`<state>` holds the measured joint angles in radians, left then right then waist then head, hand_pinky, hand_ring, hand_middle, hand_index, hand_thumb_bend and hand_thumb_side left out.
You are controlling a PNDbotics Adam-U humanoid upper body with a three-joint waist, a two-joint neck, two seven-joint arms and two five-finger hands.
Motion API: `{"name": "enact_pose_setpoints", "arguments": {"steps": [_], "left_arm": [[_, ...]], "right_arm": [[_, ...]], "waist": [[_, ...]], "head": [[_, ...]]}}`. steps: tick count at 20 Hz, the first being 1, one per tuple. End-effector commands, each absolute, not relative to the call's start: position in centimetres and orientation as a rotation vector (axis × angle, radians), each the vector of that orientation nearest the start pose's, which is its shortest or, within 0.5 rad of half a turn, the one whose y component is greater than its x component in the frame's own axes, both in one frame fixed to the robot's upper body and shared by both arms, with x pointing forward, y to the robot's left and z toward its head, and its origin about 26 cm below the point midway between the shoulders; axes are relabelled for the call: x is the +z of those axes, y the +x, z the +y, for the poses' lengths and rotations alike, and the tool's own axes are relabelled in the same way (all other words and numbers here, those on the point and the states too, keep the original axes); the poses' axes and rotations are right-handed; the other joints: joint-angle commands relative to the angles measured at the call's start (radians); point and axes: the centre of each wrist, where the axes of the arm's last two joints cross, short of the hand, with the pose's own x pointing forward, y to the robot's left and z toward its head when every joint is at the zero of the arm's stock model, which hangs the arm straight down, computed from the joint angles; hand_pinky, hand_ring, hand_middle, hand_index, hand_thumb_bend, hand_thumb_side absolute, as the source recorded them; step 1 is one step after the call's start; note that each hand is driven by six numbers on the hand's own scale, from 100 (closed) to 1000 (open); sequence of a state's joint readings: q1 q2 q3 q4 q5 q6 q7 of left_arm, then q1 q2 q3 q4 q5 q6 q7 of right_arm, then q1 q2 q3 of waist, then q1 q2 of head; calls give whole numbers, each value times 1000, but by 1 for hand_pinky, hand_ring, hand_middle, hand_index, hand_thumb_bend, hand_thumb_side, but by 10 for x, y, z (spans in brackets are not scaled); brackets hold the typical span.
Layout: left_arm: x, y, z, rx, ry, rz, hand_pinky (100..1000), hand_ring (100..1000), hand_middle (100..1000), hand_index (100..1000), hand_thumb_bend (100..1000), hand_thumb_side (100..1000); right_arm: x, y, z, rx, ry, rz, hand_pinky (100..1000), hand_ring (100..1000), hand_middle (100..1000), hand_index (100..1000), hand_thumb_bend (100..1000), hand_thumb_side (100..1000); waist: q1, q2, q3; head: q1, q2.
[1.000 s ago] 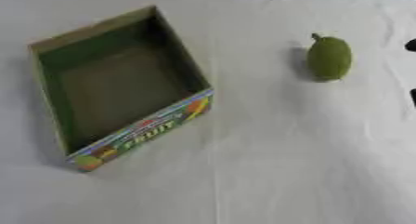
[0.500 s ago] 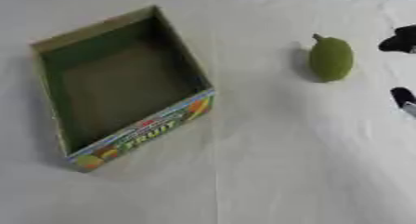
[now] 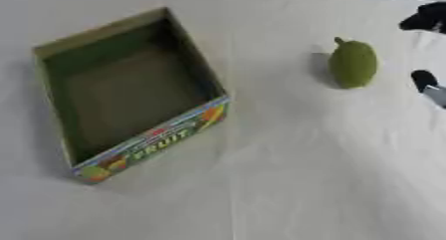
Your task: Pick up objects on the table and place them in the box.
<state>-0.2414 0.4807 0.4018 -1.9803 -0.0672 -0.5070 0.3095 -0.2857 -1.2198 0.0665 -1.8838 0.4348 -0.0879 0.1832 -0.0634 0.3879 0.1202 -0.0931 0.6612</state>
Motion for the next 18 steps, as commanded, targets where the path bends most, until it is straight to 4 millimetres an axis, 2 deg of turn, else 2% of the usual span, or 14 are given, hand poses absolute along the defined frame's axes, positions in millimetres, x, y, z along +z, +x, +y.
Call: {"name": "enact_pose_setpoints", "arguments": {"steps": [1,2,3,9,18], "left_arm": [[247,269,380,72,-923,3192,629,649,567,773,100,534],[247,269,380,71,-920,3195,628,649,567,773,100,539],[247,269,380,71,-918,3197,628,649,567,773,100,540],[247,270,379,73,-900,3203,627,648,567,773,100,545],[247,271,378,74,-881,3207,626,648,567,773,100,554]], "right_arm": [[301,299,-379,1616,-1214,-1528,948,1000,910,994,100,315],[300,303,-383,1605,-1202,-1522,962,1000,907,1000,100,272],[299,308,-387,1588,-1186,-1522,966,1000,906,1000,100,293],[297,334,-405,1514,-1129,-1545,974,1000,894,1000,100,275],[287,364,-417,1509,-1062,-1510,988,1000,892,1000,100,280]], "waist": [[2,-23,5],[2,-22,9],[2,-21,13],[1,-16,27],[-3,-7,50]], "head": [[-11,-12],[-13,-14],[-15,-15],[-23,-23],[-37,-32]]}}
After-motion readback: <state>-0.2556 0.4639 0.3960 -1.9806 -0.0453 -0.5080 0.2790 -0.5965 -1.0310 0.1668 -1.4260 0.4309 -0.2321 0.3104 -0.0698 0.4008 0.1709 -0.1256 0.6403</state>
